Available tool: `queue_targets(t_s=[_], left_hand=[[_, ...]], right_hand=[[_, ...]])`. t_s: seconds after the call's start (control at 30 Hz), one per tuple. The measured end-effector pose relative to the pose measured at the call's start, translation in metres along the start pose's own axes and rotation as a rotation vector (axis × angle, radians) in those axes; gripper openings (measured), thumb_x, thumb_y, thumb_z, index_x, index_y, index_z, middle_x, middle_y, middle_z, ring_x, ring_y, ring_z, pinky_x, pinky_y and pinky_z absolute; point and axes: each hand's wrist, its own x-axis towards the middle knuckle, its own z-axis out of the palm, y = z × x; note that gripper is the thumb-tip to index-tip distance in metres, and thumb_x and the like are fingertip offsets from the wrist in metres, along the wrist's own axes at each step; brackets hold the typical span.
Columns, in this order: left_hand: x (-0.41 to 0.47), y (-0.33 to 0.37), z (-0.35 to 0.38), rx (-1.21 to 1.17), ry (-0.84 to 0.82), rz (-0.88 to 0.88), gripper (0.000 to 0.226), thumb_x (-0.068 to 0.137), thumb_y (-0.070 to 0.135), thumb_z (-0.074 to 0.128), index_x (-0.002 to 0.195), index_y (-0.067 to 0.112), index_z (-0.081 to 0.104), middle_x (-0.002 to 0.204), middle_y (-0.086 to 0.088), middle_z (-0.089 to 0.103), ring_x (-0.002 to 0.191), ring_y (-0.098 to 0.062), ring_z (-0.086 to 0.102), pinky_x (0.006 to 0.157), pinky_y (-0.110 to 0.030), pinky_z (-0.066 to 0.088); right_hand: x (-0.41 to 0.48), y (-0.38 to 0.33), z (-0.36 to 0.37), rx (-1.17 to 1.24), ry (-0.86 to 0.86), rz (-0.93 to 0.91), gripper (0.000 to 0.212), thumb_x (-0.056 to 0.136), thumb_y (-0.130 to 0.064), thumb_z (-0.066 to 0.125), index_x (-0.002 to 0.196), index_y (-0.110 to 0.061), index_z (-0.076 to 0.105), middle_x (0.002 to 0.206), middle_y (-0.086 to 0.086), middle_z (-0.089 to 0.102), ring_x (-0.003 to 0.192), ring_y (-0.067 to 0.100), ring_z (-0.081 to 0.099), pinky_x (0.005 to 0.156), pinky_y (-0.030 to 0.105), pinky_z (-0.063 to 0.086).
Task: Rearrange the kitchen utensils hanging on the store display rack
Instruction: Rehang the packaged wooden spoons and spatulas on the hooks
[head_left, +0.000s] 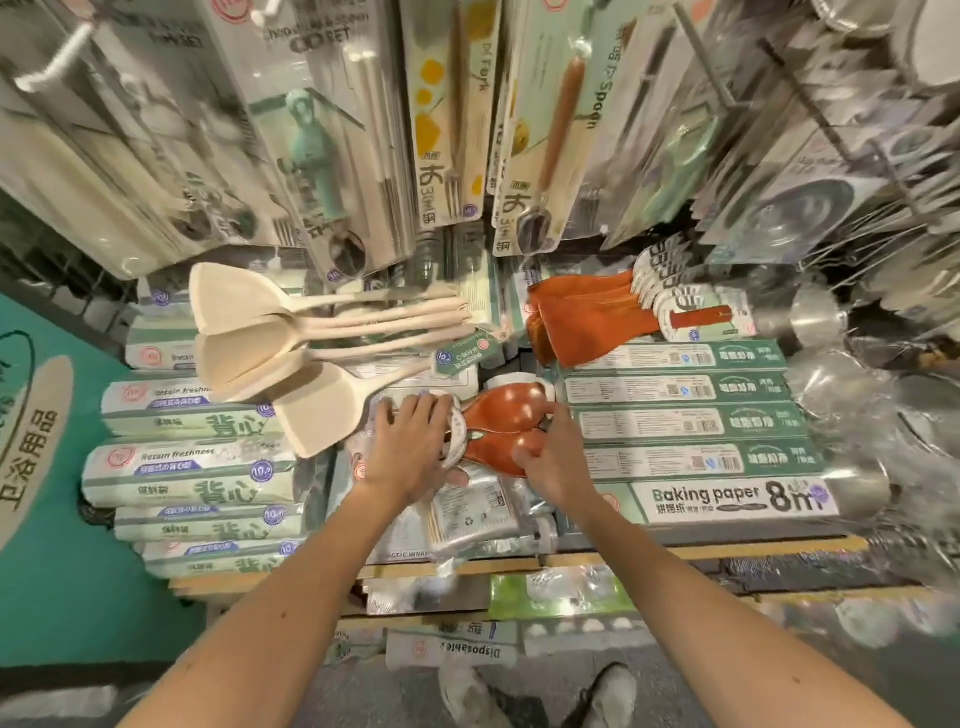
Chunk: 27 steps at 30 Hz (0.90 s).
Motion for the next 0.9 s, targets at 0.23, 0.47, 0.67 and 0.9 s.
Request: queue_targets(t_s=[0.23,0.47,0.67,0.9], left_hand=[[0.0,-0.004,0.013,-0.083,0.094,0.081,0.08,0.079,0.063,0.053,0.141,0.012,0.043,0.124,-0.012,0.056,0.111,-0.032,0.052,0.093,-0.052,0.042],[-0.005,-0.012,0.019,-0.083,0.232,0.2,0.068,0.071,0.051,0.07,0.123,0.011,0.051,0.104,-0.013,0.06,0.092,-0.032,0.056,0.084,-0.051,0.049],[-0.015,-0.019,0.017,-0.048,0.378,0.273,0.066,0.07,0.048,0.074,0.119,0.01,0.052,0.097,-0.014,0.06,0.085,-0.031,0.057,0.081,-0.049,0.051],[-0.019,-0.016,0.009,-0.078,0.423,0.294,0.054,0.084,0.05,0.051,0.121,0.012,0.046,0.101,-0.014,0.061,0.088,-0.03,0.059,0.078,-0.045,0.052]], right_hand=[[-0.002,-0.001,-0.004,0.31,0.093,0.111,0.063,0.083,-0.001,0.072,0.135,-0.012,0.039,0.117,0.007,0.061,0.104,0.018,0.062,0.101,0.042,0.05],[-0.002,-0.007,-0.005,0.665,0.007,0.287,0.058,0.076,-0.027,0.084,0.12,-0.018,0.047,0.11,0.0,0.06,0.104,0.022,0.062,0.099,0.043,0.051],[0.0,-0.019,-0.009,0.768,-0.073,0.414,0.064,0.079,-0.025,0.082,0.131,-0.009,0.049,0.123,0.014,0.059,0.099,0.031,0.065,0.07,0.038,0.06],[-0.008,-0.031,-0.022,0.685,-0.213,0.447,0.07,0.079,-0.029,0.082,0.137,-0.012,0.047,0.12,0.014,0.066,0.1,0.031,0.068,0.066,0.036,0.06]])
